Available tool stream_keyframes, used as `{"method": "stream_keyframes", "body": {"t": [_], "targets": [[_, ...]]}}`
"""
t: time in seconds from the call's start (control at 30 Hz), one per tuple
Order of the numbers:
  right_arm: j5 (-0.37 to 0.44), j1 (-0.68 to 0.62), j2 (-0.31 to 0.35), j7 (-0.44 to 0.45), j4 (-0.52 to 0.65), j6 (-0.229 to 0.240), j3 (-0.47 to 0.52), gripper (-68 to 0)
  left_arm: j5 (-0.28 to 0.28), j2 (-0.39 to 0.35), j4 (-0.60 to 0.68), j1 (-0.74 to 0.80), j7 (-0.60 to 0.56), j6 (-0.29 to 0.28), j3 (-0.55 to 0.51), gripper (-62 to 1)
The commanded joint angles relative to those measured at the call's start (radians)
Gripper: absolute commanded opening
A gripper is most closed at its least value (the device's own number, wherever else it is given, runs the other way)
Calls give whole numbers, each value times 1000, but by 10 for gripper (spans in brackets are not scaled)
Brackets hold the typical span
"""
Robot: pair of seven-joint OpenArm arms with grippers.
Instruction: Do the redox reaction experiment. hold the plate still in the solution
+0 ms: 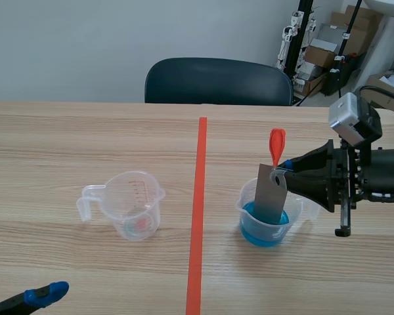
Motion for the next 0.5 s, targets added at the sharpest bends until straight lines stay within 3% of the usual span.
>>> {"method": "stream_keyframes", "body": {"t": [0.0, 0.47], "targets": [[0, 9, 16, -2, 11, 4, 7, -669, -11, 5, 21, -3, -13, 2, -2, 14], [0, 9, 15, 5, 11, 4, 7, -669, -11, 5, 21, -3, -13, 2, -2, 14]]}}
